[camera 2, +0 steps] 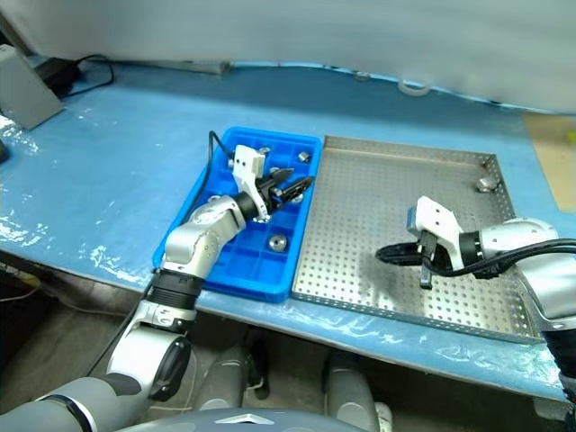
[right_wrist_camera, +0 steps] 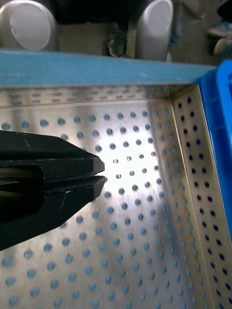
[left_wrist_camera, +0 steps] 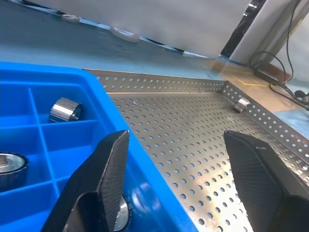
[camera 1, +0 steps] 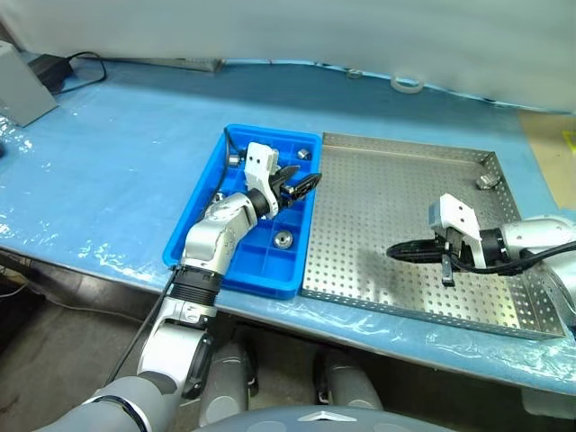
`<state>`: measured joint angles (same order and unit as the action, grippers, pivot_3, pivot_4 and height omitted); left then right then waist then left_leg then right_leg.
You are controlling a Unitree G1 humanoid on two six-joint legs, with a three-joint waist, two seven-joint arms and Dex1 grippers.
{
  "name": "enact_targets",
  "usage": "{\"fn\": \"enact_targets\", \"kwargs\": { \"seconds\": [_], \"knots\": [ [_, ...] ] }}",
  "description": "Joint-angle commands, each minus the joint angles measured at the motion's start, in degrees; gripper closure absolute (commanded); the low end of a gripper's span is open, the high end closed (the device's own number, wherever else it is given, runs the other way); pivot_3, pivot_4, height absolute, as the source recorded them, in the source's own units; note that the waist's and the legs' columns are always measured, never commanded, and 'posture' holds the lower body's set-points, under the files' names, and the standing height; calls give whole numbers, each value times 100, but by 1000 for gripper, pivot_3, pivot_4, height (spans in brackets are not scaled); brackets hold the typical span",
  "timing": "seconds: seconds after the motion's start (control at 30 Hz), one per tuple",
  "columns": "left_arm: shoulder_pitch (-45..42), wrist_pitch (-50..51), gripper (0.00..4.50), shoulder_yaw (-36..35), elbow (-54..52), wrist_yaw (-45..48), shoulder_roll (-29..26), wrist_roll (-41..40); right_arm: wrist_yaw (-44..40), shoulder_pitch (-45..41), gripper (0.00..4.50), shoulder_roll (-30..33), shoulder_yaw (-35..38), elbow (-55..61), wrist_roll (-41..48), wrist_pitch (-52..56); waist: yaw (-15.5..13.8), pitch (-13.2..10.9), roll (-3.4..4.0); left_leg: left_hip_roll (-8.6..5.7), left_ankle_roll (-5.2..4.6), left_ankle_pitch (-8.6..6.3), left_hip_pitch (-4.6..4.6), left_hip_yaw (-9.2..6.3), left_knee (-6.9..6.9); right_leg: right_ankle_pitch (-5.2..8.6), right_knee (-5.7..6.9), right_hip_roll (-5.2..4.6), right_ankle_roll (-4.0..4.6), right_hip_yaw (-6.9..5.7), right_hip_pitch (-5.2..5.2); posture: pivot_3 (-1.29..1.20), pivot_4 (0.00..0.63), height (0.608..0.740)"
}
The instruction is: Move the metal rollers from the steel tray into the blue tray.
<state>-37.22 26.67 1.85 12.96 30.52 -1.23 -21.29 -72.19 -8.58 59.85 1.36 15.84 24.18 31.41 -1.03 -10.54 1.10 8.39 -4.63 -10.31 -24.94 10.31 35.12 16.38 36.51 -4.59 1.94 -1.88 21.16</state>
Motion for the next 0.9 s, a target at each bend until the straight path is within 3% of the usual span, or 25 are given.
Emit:
{"fn": "enact_targets", "kwargs": {
  "seconds": [0.03, 0.33, 0.9],
  "knots": [
    [-91, -74, 1166, 19, -108, 59, 1, -11, -145, 468, 4455, 214, -99, 495, -121, -221, -2, 1, 2, 0, 1, 1, 1, 0, 0, 0, 0, 0, 0, 1, 0, -181, 150, 740],
    [-18, -27, 1166, 29, -178, 43, 0, -12, -77, 1583, 4455, 344, -57, 918, -357, -602, -46, 2, 1, -5, -5, -1, -4, -1, -22, -2, -53, -1, -3, -5, -14, -174, 150, 740],
    [-107, -88, 1166, 73, 28, 81, 42, 23, -61, 2270, 4455, 844, 177, 1809, -164, -154, -138, 4, 4, -14, -25, -16, -22, -11, -48, -7, -90, -13, -15, -37, -21, -199, 150, 740]
  ]
}}
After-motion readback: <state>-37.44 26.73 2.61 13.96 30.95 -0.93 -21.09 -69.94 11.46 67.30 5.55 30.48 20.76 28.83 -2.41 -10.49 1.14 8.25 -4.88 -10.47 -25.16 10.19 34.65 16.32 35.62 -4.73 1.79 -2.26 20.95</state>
